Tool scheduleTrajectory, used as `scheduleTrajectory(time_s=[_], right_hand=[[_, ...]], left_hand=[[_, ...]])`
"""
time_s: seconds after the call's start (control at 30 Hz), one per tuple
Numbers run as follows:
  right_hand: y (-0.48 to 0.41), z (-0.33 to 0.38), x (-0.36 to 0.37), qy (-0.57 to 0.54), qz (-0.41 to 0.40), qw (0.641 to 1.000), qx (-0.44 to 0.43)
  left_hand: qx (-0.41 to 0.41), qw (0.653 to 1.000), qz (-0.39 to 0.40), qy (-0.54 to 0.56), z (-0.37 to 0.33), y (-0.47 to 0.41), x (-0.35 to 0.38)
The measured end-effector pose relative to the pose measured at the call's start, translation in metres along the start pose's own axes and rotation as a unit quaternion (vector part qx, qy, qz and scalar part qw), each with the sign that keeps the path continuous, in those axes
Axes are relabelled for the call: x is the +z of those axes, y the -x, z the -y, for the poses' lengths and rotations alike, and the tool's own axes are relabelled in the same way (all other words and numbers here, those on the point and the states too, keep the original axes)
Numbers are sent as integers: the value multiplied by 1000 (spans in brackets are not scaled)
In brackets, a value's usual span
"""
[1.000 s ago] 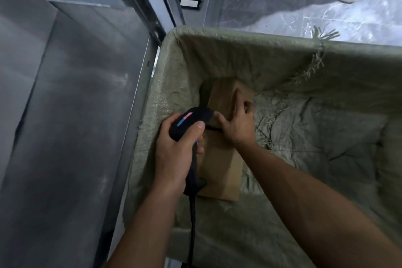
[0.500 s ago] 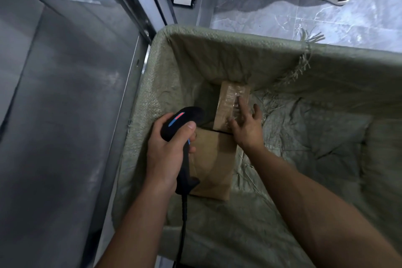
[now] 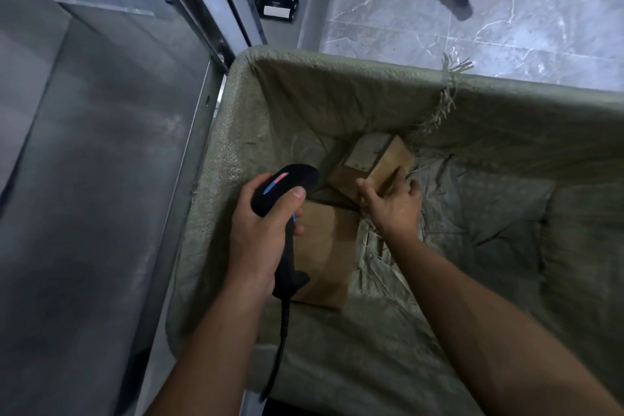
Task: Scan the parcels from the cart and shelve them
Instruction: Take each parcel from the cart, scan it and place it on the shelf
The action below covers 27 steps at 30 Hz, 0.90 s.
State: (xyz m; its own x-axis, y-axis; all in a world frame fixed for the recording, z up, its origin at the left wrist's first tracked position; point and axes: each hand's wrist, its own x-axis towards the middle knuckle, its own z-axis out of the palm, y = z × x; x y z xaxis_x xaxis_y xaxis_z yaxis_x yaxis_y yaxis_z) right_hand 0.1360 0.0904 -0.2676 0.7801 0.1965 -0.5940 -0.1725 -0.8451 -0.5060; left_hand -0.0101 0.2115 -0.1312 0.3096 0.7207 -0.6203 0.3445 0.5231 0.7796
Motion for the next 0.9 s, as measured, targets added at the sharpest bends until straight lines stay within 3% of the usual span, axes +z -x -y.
scheduleTrajectory(time_s=[0.4,0.63,0.9], right_hand=[[2,-11,-22,-148,93,985,-3],[27,-17,-66,-227,105,966,-60],[63,-8,-116,-272,177,938,-125]], left_hand=[[23,1000,-7,-14,2,27,7],[85,995,-4,-43,-9,61,12],[134,988,-41,-71,-18,121,-11]])
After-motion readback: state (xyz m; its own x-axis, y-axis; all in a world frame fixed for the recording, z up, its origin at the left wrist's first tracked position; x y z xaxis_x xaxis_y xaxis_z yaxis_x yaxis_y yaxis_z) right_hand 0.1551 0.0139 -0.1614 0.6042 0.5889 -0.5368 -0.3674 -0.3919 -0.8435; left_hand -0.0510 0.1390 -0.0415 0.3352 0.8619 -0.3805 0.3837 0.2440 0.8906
